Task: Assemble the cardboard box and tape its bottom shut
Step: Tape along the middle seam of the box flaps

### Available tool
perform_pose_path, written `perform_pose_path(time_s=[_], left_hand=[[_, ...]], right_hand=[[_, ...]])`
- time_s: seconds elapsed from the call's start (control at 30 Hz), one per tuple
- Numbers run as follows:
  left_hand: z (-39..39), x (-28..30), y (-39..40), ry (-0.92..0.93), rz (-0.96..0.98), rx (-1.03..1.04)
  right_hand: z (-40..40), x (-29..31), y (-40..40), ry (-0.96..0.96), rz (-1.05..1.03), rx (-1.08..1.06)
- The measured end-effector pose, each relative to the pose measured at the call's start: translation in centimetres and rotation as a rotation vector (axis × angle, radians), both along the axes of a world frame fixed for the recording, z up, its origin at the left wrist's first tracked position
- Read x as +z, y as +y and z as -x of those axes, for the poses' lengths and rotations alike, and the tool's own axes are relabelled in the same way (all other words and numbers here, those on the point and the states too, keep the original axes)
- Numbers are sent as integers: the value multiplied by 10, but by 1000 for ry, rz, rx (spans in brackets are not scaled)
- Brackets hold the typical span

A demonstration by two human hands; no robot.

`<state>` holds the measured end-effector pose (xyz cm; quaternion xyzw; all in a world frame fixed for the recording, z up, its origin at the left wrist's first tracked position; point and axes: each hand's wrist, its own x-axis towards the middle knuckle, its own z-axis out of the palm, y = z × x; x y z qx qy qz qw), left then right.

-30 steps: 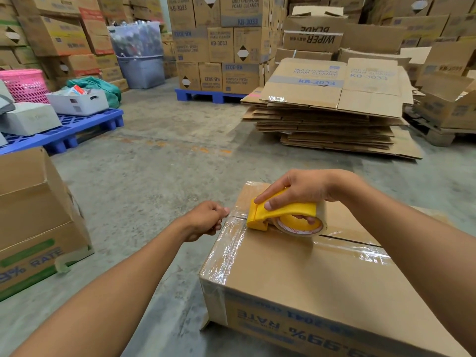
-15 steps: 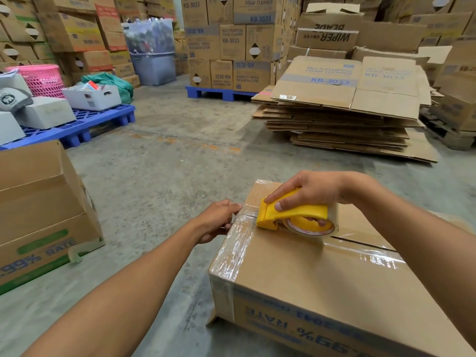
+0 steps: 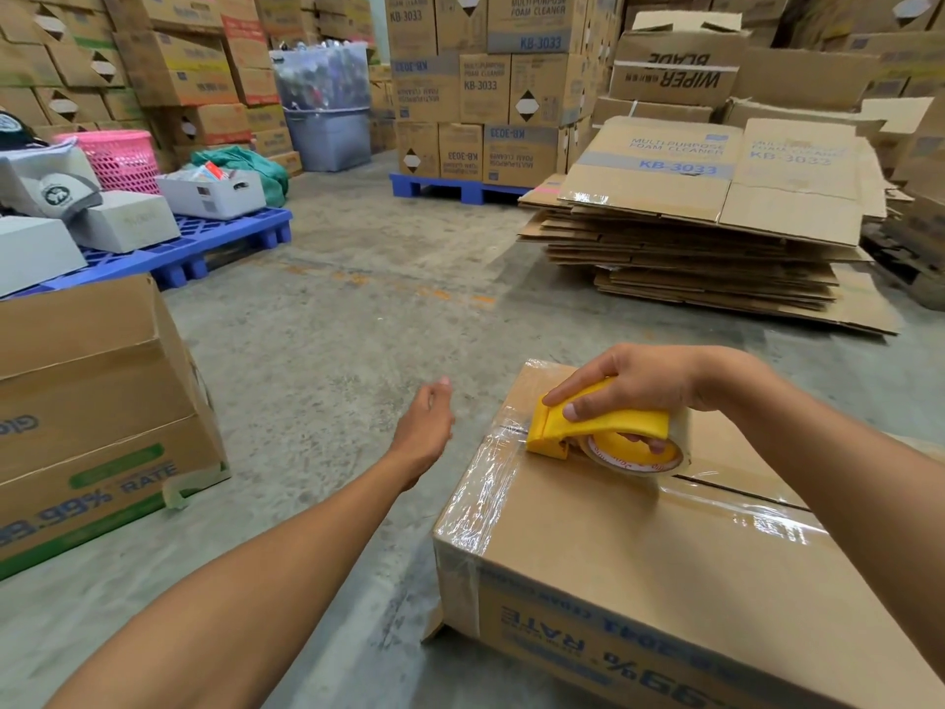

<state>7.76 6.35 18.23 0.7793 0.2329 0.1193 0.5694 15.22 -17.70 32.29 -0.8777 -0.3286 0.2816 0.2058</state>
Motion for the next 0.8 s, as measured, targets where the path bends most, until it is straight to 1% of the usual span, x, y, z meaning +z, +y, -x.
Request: perform_pose_path(time_s=[0.07,0.13,0.17,0.2,0.27,0.33,0.5,0.67,0.8], left_hand=[[1,7,1,-213,-36,13],[3,23,-9,-387,33,-98],[3,29,-16,-424,63,-185],[4,34,-24,-425,72,-271],[6,33,-38,-368,31,-422],[7,26,-46,-296,21,-496],[10,22,-50,-247,87,-477],[14,17,-47,-236,60,-454],[19,12,-44,-209,79,-451]], right_hand=[[-1,-1,-1,-10,-1,5],[-1,-2,-1,-3,2,6],[-1,-2,-2,-1,2,8],[-2,-3,-2,-2,1,9],[-2,-3,-2,-6,-3,10],[-1,-2,-1,-13,-16,11],[1,0,0,-20,0,19],[3,1,-1,-3,-6,20],[4,2,0,-13,-3,17]])
